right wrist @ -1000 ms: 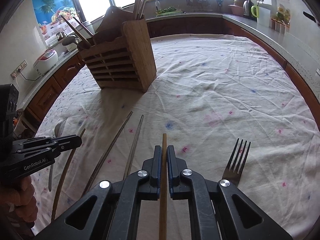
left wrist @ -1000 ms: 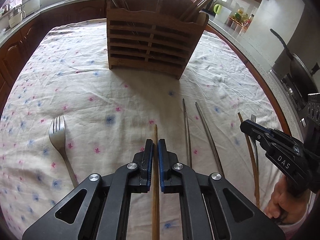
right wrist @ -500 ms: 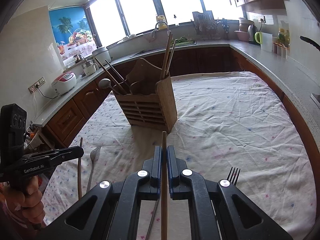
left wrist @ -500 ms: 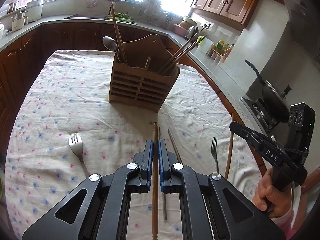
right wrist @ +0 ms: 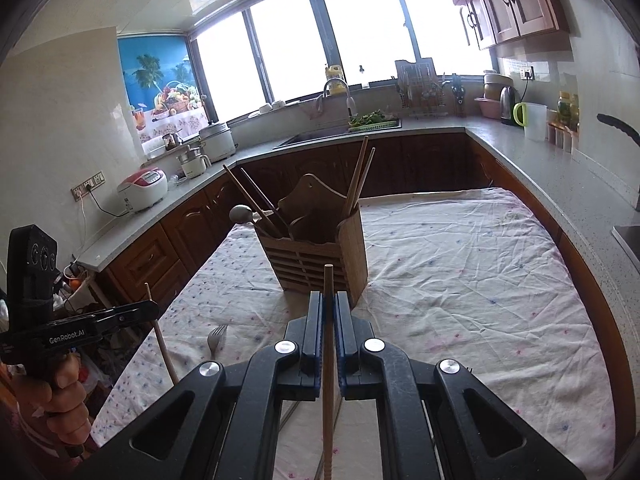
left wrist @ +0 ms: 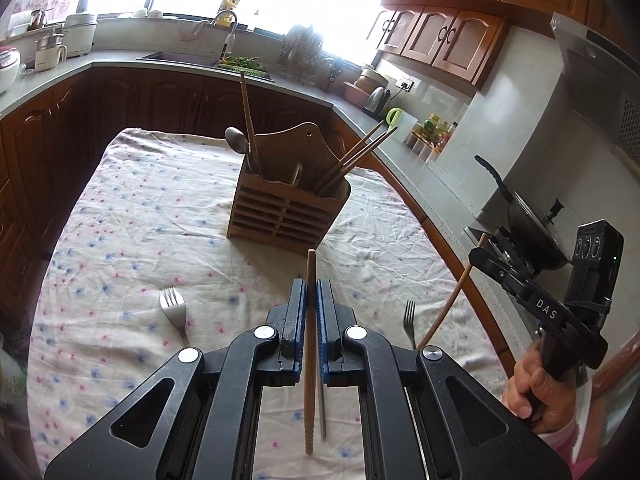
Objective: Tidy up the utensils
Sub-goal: 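Lift both held wooden chopsticks and carry them over the wooden holder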
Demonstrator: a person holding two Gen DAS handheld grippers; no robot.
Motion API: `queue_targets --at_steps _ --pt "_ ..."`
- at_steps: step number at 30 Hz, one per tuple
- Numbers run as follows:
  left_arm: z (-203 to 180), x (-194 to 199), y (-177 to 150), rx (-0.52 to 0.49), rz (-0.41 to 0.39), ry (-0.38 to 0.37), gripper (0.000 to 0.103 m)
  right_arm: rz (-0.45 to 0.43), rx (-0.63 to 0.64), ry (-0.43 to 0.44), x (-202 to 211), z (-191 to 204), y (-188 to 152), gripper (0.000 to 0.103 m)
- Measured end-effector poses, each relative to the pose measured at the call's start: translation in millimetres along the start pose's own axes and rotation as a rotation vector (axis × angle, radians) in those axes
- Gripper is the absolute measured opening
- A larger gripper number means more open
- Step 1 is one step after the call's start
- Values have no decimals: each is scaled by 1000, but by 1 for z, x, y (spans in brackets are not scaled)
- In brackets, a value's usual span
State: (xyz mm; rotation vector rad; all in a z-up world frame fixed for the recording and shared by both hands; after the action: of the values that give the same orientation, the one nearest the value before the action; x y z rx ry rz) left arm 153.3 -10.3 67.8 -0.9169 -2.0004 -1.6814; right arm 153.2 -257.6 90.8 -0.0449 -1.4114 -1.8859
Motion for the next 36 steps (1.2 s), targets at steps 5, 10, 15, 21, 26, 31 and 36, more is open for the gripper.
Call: queue_targets --at_steps 5,10,15,21,26,31,36 --pt "4 9 6 14 -32 0 4 -28 10 -3 7 4 7 5" --pt "7 14 12 27 -65 4 4 -53 18 0 10 8 15 5" --pt "9 17 21 33 -89 9 4 -67 21 4 7 9 21 5" --pt "11 21 37 39 -130 15 4 -86 22 14 2 8 31 5" --pt "12 23 54 44 -169 23 4 -107 28 28 -2 9 45 5" --pt "14 26 75 59 -218 26 4 -137 36 40 -8 11 60 5" --pt "12 28 99 65 -266 34 4 -181 42 51 -10 11 81 5"
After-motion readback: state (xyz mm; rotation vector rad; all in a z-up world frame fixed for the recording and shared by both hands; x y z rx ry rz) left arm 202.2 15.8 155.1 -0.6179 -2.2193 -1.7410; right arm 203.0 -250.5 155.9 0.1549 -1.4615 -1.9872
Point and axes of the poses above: each gripper's, at about its wrist camera, not at the fingertips, and x roughly against the way its jaws point, z to its left, y to its top, the point moved 3 cm from there along -x, roughly the way its jaws point, and after that the axes turned 15 degrees about y, right-handed, at the moved point
